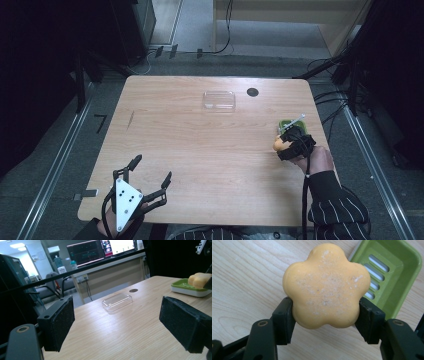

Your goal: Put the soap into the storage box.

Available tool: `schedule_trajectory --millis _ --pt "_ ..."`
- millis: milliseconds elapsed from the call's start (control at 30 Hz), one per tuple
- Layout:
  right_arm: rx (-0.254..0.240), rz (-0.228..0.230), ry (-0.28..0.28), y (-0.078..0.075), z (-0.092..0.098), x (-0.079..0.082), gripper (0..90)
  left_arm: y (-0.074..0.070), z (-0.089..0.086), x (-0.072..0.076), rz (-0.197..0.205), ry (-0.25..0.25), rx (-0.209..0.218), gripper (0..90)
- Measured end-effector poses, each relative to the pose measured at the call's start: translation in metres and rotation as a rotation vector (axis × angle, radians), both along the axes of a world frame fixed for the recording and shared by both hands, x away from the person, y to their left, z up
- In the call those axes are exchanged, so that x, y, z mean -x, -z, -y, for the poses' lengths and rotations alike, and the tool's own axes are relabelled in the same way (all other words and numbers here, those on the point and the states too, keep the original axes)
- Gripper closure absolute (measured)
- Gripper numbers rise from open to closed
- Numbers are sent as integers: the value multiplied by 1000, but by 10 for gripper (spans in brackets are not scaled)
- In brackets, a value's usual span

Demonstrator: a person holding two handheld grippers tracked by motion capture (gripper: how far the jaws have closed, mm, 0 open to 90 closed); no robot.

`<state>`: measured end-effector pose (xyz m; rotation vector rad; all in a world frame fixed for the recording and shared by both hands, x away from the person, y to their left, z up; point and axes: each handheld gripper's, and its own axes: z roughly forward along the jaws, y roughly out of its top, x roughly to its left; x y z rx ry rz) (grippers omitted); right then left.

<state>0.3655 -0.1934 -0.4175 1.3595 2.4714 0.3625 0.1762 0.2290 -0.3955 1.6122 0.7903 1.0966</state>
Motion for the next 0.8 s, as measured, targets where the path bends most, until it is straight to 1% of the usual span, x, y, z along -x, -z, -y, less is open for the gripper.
schedule_trajectory --millis 133,167,367,400,467,600,800 --pt "0 7 -1 -1 3 -2 405 0 0 0 1 1 0 130" --pt "-1 7 10 -1 3 -2 405 0 0 0 1 1 0 130" --pt "-3 13 16 -3 7 -6 405 0 0 0 0 0 -1 130" --pt "-1 15 11 -3 8 -6 405 0 0 0 1 1 -1 130" --pt "-3 14 24 -4 9 -7 405 0 0 0 0 1 -4 130" --pt "4 11 28 -4 11 -9 405 0 0 0 0 2 -6 130" --pt "2 21 48 -6 17 -14 405 0 0 0 0 1 -3 130"
